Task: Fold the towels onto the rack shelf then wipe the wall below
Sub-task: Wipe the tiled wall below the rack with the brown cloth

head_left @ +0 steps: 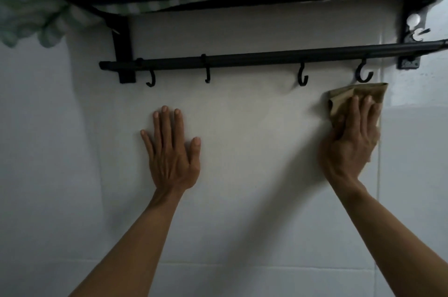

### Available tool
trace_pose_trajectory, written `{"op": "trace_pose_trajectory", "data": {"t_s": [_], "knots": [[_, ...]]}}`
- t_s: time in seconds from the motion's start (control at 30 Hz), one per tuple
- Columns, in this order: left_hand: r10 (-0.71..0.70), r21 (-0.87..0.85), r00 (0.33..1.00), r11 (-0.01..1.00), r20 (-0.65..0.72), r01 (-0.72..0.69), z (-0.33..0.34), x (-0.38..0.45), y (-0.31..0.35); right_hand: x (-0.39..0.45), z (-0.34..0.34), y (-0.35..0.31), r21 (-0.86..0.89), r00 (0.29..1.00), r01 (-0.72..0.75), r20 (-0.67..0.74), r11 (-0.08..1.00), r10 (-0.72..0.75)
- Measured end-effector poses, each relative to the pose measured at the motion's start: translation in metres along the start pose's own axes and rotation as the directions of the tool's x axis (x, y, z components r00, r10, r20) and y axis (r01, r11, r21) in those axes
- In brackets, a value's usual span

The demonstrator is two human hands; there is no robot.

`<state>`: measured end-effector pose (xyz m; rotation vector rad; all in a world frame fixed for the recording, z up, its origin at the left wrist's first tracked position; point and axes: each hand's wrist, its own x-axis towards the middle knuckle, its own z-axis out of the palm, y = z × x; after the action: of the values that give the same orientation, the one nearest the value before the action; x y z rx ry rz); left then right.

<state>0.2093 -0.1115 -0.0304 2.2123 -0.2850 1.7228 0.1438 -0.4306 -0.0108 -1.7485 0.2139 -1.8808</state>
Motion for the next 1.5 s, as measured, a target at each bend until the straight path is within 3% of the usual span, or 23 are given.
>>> {"op": "trace_pose_trajectory", "data": {"t_s": [0.17,0.33,0.47,0.6,0.7,0.87,1.03,1.13,1.37,1.5], "knots": [[0.014,0.022,1.0,1.0,0.003,-0.014,-0.007,0.001,-0.051,0.0,0.001,-0.011,-0.028,0.999,-0.037,-0.025,0.999,0.036],[0.035,0.047,0.999,0.998,-0.01,-0.035,-0.005,0.0,-0.053,-0.013,0.014,-0.04,-0.004,0.996,-0.082,-0.038,0.997,0.082],[0.038,0.034,0.999,0.999,-0.013,-0.037,-0.006,0.0,-0.055,-0.053,0.052,-0.093,0.054,0.995,0.065,-0.073,0.996,-0.061],[0.053,-0.012,0.998,0.999,-0.04,-0.053,-0.005,0.0,-0.055,-0.091,0.086,-0.163,0.143,0.984,0.165,0.048,0.976,-0.174],[0.058,-0.056,0.997,0.997,-0.056,-0.061,-0.002,-0.001,-0.062,-0.113,0.105,-0.203,0.22,0.92,0.309,0.178,0.925,-0.35],[0.051,-0.181,0.989,0.981,-0.138,-0.076,0.006,-0.001,-0.073,-0.113,0.128,-0.235,0.252,0.73,0.58,0.262,0.775,-0.632],[0.044,-0.098,0.984,0.993,-0.175,-0.062,0.009,-0.005,-0.078,-0.112,0.127,-0.228,0.259,0.622,0.673,0.307,0.693,-0.72],[0.054,-0.213,0.973,0.972,-0.225,-0.103,0.008,-0.009,-0.086,-0.113,0.122,-0.223,0.267,0.572,0.696,0.356,0.667,-0.739],[-0.051,-0.323,0.973,0.946,-0.223,-0.025,0.009,-0.039,-0.107,-0.168,0.109,-0.194,0.313,0.491,0.722,0.396,0.617,-0.776],[0.011,-0.256,0.981,0.965,-0.192,-0.061,0.007,-0.057,-0.11,-0.202,0.103,-0.175,0.282,0.479,0.766,0.348,0.577,-0.806]]}}
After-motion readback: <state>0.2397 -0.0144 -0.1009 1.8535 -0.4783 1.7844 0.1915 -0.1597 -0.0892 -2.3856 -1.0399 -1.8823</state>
